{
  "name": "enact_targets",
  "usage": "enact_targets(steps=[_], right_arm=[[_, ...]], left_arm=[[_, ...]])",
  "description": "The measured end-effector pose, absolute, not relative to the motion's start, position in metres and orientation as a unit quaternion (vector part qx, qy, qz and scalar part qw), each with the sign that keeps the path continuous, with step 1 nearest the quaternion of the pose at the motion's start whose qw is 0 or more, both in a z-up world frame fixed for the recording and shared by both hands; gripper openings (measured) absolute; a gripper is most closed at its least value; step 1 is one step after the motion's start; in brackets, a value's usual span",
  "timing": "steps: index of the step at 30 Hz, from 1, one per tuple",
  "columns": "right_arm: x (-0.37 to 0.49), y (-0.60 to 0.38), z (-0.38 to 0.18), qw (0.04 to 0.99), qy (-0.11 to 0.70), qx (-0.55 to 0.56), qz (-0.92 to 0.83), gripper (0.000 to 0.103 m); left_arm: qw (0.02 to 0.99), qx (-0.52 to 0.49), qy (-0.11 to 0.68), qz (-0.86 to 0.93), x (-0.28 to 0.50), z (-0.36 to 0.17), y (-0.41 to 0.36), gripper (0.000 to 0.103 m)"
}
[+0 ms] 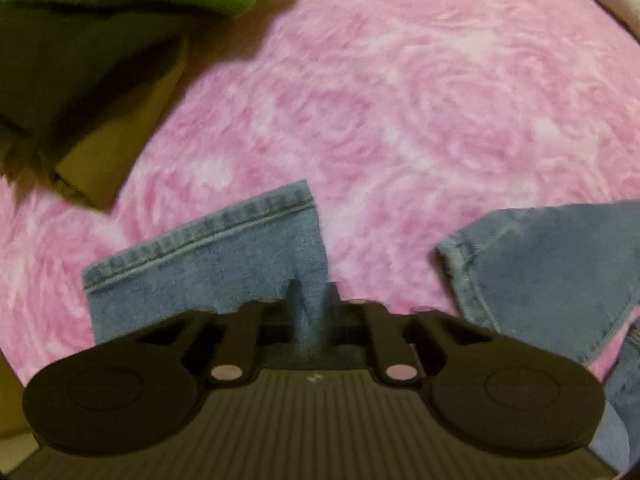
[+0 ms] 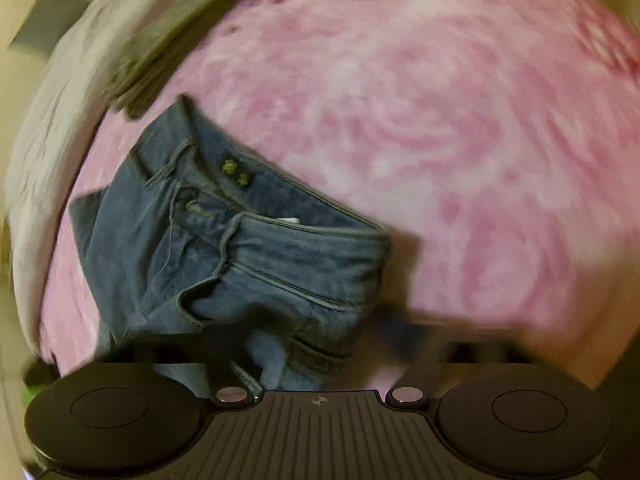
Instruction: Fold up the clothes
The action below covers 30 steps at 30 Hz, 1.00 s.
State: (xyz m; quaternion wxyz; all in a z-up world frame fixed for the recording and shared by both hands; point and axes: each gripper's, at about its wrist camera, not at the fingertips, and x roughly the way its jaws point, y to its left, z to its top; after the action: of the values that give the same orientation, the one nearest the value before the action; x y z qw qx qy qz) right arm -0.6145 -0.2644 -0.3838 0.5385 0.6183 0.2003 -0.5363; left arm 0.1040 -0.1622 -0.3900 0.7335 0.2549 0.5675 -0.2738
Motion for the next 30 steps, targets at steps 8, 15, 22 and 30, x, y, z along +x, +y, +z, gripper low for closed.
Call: enact_targets(steps=[8, 15, 22, 30], right_arm=[[-0.610, -0.275, -0.322, 0.637, 0.146, 0.510, -0.560, 0.004], [-0.652, -0.254, -0.242, 0.639, 0.096, 0.433, -0.628, 0.004], [-0.665, -0.234, -0.277, 0.506, 0.269, 0.502, -0.647, 0.057], [-0.644, -0.275, -0.282, 0.510, 0.283, 0.468, -0.664, 0.072]], left_arm=[[0.815, 0.160, 0.419, -0.369, 0.118, -0.279, -0.161, 0.004], [0.868, 0.071, 0.371, -0.323, 0.132, -0.180, -0.080, 0.005], [0.816, 0.269, 0.488, -0.154, 0.110, -0.258, -0.031, 0.013], [0.765, 0.312, 0.421, -0.375, 0.052, -0.258, -0.128, 0.055]])
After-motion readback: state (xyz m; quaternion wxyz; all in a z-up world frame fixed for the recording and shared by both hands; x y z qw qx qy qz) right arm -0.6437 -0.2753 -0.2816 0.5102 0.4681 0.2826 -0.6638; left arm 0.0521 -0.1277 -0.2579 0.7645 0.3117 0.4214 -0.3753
